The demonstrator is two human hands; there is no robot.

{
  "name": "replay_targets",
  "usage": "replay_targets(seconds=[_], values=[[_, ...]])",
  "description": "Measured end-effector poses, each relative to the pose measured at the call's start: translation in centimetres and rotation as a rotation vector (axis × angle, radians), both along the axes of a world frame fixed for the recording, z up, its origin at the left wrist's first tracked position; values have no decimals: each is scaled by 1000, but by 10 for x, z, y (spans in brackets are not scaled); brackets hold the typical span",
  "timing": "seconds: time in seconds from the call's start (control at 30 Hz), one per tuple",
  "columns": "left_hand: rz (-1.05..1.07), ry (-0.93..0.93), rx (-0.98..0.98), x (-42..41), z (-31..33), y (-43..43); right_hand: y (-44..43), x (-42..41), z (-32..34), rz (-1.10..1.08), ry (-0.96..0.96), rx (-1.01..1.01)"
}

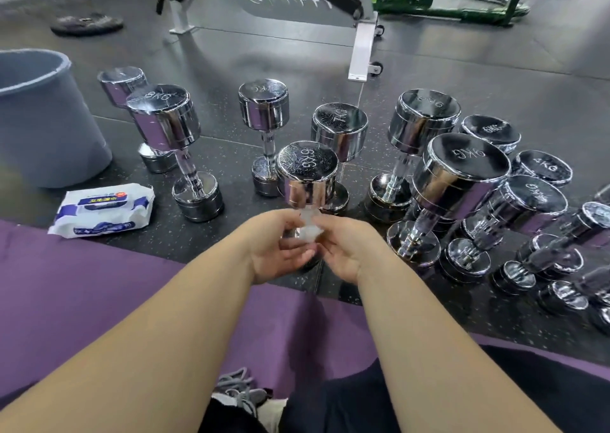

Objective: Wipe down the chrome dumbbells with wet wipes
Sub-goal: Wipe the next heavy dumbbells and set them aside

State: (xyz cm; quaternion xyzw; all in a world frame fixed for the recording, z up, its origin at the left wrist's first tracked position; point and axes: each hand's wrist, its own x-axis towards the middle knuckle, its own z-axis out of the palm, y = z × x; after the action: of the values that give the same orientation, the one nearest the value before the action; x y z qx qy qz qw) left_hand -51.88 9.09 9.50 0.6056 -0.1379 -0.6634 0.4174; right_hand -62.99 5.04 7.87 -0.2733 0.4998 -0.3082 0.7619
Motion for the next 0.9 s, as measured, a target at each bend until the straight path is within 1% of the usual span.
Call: replay_targets(seconds=[0.07, 0.13, 0.2, 0.23, 0.27, 0.33, 0.37, 0.43, 0.5, 0.53, 0.6, 0.67, 0.73, 0.8, 0.87, 0.9], values=[[59, 21, -68, 6, 2, -2, 1, 2, 3, 45, 65, -8], [241, -5, -96, 14, -3, -9, -2, -2, 3, 42, 70, 19], [388, -17, -145, 21, -5, -20, -9, -6, -2, -42, 36, 50], [408, 2, -186, 22, -3, -25, -11, -7, -3, -95, 1, 67], [392, 44, -230, 22, 0, -32, -13, -7, -4, -140, -38, 78], [277, 180, -305, 21, 9, -44, -19, -4, -2, -196, -99, 73], [219, 201, -321, 22, 10, -49, -21, -2, -1, -212, -114, 66], [195, 84, -297, 26, 2, -53, -22, 2, -1, -222, -115, 70], [255, -39, -223, 31, -13, -47, -23, 2, -5, -226, -83, 99], [261, -51, -193, 32, -19, -42, -22, 2, -7, -235, -73, 115], [238, -48, -191, 29, -27, -33, -20, 2, -8, -253, -111, 124], [225, -92, -231, 21, -30, -29, -18, 3, -4, -240, -191, 82], [244, -132, -289, 16, -27, -25, -18, 2, 4, -183, -231, -17], [287, -86, -324, 17, -19, -23, -19, 1, 10, -123, -194, -135], [313, -28, -312, 27, -7, -21, -19, -1, 10, -54, -100, -252], [288, -52, -291, 34, -1, -21, -19, -1, 10, -26, -70, -296]])
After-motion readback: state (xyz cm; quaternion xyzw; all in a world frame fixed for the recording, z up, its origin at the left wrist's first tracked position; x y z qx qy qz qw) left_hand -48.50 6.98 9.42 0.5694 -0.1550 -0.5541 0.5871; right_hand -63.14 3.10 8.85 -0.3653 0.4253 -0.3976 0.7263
